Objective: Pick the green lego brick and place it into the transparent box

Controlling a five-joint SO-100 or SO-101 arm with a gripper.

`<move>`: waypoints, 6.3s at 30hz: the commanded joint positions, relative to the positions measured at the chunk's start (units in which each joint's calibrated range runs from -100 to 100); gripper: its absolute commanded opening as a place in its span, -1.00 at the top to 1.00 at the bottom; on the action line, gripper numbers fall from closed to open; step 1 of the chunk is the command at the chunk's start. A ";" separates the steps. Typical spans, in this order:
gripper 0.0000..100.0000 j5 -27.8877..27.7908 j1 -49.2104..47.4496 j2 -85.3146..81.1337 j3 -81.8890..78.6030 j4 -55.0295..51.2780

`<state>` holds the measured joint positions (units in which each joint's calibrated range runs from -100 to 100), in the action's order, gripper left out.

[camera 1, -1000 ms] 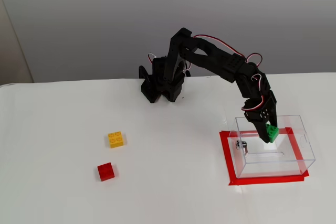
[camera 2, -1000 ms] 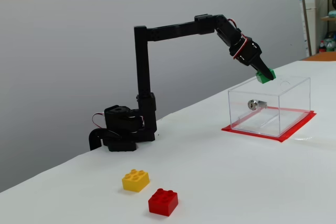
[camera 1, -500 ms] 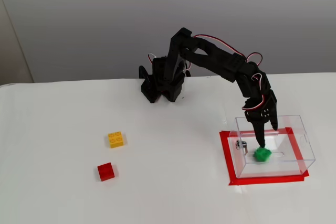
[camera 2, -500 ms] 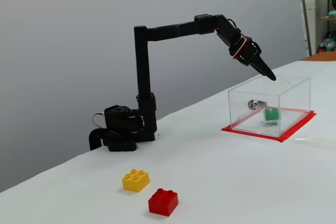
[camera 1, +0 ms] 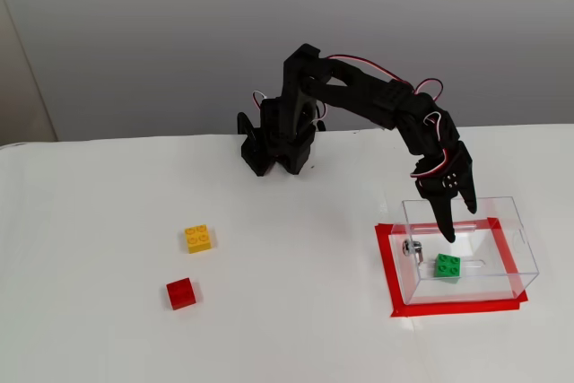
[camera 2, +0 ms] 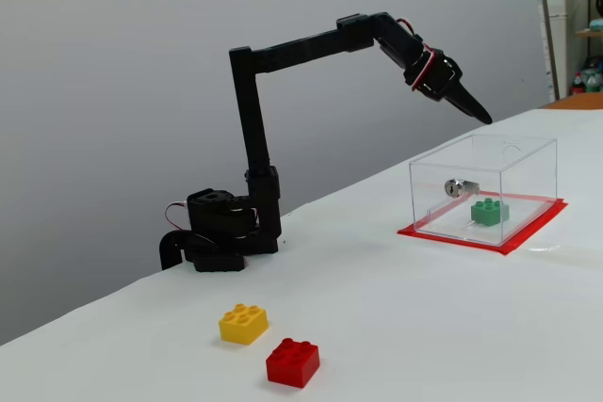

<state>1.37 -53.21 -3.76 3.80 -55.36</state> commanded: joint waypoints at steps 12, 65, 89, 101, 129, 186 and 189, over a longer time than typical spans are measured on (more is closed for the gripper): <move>0.83 0.04 10.06 -26.66 -16.54 -10.61; 0.97 -0.32 64.11 -95.90 -88.33 0.61; 0.97 -0.38 59.67 -95.98 -102.98 6.79; 0.97 -0.32 58.71 -96.07 -102.44 1.92; 0.97 -0.27 60.64 -95.98 -97.19 -14.44; 0.97 -0.27 60.64 -95.98 -97.19 -14.44; 0.97 -0.27 60.64 -95.98 -97.19 -14.44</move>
<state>1.17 6.84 -99.24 -94.44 -69.49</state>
